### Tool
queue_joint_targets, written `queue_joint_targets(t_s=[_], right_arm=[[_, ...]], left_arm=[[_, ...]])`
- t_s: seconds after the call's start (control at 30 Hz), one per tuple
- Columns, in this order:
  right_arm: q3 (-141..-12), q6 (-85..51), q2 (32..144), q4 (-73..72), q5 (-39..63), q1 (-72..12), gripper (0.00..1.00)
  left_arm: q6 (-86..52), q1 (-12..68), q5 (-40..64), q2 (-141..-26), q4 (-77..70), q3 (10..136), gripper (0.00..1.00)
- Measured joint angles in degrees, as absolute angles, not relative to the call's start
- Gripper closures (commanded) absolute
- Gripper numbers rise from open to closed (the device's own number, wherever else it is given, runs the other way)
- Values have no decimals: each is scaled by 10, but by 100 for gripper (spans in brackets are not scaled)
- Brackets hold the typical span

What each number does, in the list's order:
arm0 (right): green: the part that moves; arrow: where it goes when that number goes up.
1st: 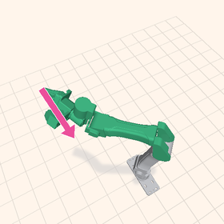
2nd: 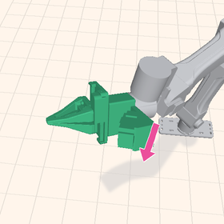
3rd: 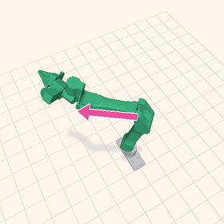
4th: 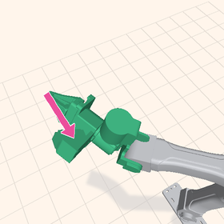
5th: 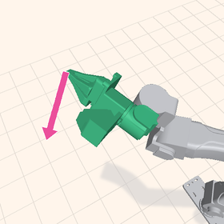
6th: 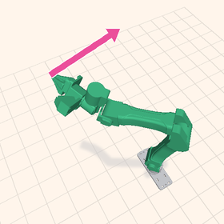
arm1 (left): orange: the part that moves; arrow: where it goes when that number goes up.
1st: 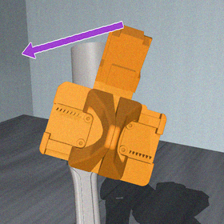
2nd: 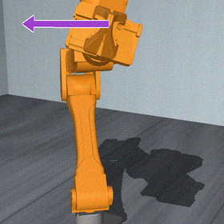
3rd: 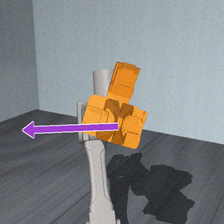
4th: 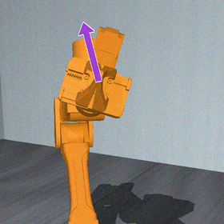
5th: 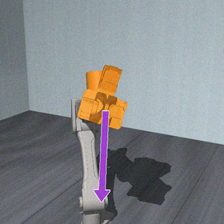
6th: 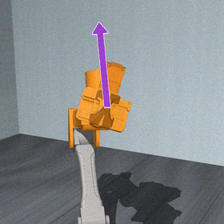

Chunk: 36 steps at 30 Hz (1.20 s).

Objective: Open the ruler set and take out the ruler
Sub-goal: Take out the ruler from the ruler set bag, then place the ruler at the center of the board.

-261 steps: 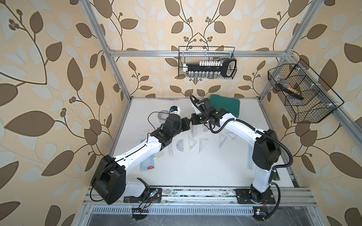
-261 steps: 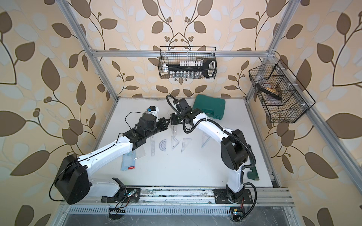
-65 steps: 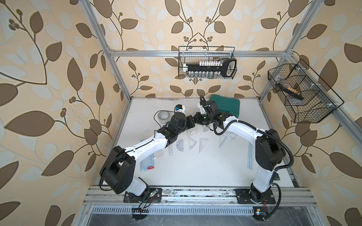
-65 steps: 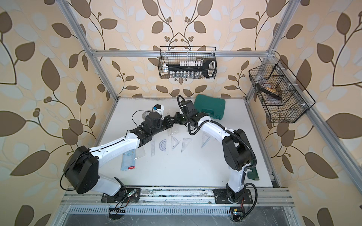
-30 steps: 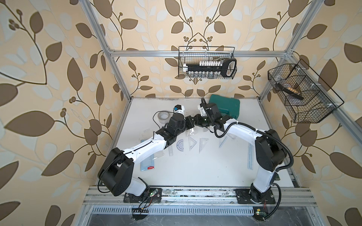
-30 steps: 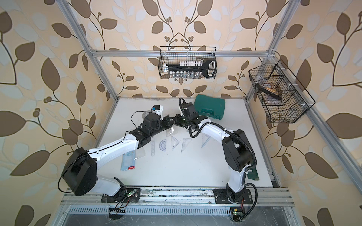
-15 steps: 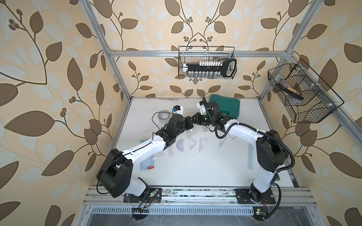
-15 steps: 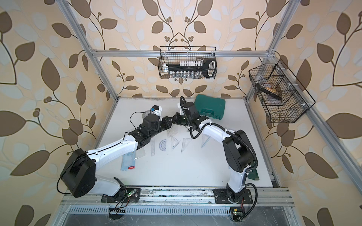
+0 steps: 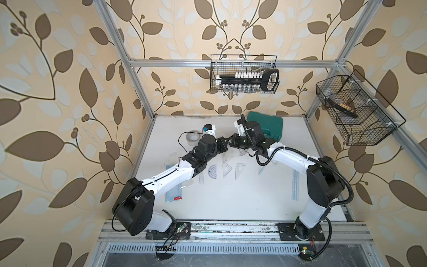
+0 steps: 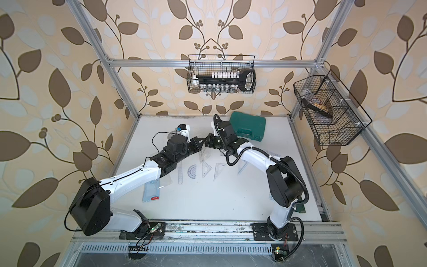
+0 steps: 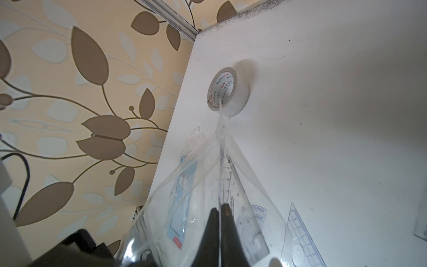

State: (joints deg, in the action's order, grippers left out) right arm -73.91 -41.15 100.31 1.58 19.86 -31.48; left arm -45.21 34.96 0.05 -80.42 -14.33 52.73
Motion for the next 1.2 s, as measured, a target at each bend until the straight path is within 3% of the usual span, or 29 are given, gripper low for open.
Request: queue_joint_targets(t_s=[0.43, 0.83, 1.2], right_arm=[[-720, -383, 909, 77, 135, -281, 100], [-719, -381, 898, 85, 186, -213, 100], [-732, -432, 1170, -67, 256, -214, 100]], left_arm=[[-452, 350, -14, -823, -134, 537, 100], [-439, 304, -44, -816, -76, 535, 100], [-399, 284, -67, -721, 10, 530, 100]])
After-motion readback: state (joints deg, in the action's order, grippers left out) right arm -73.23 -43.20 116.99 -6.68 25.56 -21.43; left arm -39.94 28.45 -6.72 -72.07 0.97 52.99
